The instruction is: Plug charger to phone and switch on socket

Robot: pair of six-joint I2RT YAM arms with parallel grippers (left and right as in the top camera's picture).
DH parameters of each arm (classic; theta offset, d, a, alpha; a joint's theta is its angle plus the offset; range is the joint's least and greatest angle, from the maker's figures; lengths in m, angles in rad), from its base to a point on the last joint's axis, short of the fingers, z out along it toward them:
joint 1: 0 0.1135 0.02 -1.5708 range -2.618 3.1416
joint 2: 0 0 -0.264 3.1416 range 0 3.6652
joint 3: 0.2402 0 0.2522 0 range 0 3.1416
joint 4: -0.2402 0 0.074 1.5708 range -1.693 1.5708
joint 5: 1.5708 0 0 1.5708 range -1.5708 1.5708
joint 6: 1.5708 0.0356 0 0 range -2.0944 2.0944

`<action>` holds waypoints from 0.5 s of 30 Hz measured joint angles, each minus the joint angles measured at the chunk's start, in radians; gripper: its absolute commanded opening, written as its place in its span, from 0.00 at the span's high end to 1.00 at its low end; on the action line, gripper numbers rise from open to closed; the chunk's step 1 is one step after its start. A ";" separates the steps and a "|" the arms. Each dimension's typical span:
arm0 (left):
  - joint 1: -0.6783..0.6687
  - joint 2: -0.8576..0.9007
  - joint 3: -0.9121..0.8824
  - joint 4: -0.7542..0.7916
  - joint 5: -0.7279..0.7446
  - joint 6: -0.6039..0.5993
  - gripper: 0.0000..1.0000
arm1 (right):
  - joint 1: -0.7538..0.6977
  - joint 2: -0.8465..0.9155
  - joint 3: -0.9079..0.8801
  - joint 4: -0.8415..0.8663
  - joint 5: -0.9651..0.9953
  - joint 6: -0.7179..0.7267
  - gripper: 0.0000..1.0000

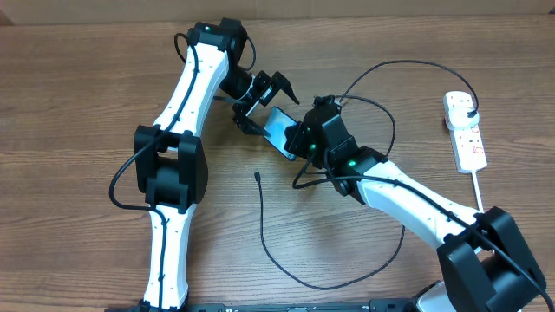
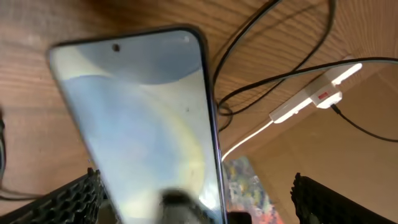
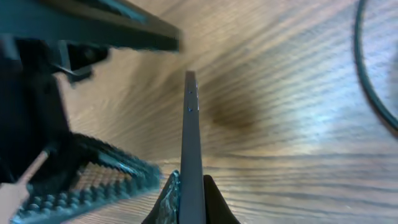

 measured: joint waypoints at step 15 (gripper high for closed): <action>0.076 0.000 0.000 -0.077 -0.090 0.434 0.00 | -0.221 -0.084 0.000 -0.091 -0.164 -0.011 0.96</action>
